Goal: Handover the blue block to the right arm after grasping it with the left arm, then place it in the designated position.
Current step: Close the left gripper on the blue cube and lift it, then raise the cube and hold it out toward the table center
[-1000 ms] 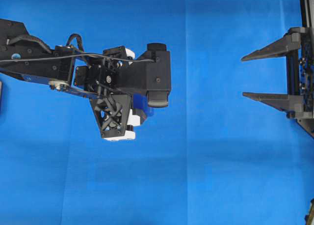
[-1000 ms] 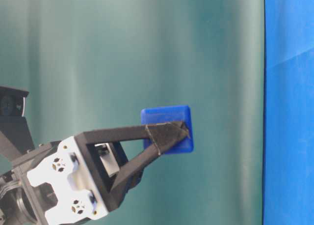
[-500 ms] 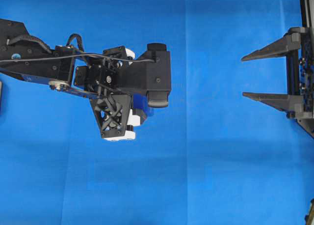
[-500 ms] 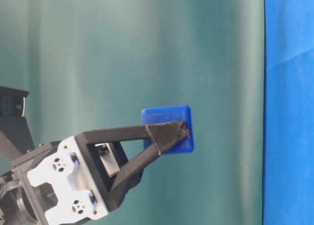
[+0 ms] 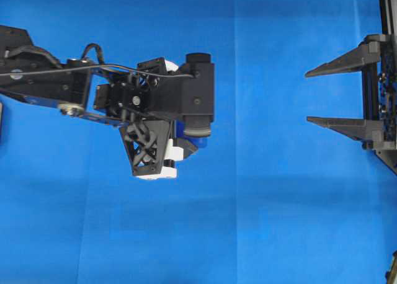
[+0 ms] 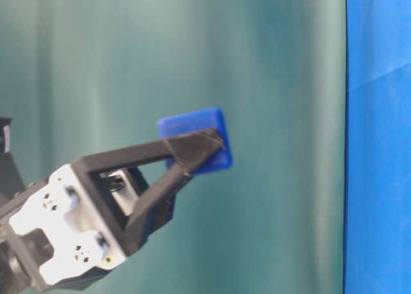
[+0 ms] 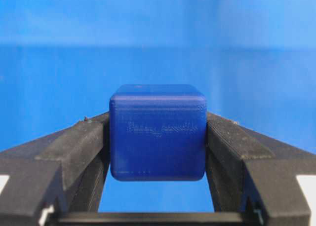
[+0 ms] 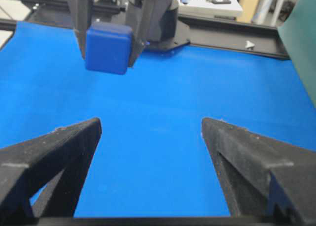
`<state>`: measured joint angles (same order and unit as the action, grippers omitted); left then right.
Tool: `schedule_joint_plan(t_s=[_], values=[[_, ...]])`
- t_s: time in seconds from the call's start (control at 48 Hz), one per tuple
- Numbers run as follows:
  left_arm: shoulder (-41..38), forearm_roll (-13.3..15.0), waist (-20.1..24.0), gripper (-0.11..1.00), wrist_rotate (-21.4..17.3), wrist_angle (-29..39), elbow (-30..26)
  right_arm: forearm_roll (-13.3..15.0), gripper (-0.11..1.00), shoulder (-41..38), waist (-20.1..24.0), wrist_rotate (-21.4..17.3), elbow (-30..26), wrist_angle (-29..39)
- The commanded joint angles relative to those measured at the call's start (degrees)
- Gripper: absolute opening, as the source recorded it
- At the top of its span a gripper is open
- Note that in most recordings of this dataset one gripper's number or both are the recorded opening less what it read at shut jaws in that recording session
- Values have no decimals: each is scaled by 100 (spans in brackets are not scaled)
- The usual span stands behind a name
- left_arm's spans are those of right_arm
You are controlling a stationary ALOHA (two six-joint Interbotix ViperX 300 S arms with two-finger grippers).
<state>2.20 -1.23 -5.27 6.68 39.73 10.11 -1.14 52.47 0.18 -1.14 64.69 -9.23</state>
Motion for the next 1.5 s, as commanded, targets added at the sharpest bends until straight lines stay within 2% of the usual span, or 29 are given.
schedule_joint_plan(t_s=[0.0, 0.25, 0.458, 0.771, 0.917, 1.479], values=[[308, -26, -26, 49, -26, -439, 79, -18, 97, -18, -9, 0, -167, 18], [870, -26, -105, 49, -448, -2241, 984, -18, 97, -18, -9, 0, -167, 35], [1310, -26, -97, 49, -624, -3858, 1846, -18, 97, -26, -9, 0, -176, 18], [1477, 9, -97, 49, -642, -5361, 2654, -18, 97, -26, -9, 0, -185, 18], [1468, 18, -97, 49, -650, -5651, 2795, -18, 97, -35, 0, 0, -185, 18], [1468, 44, -88, 49, -642, -5695, 2804, -18, 97, -62, -9, 0, -185, 18]])
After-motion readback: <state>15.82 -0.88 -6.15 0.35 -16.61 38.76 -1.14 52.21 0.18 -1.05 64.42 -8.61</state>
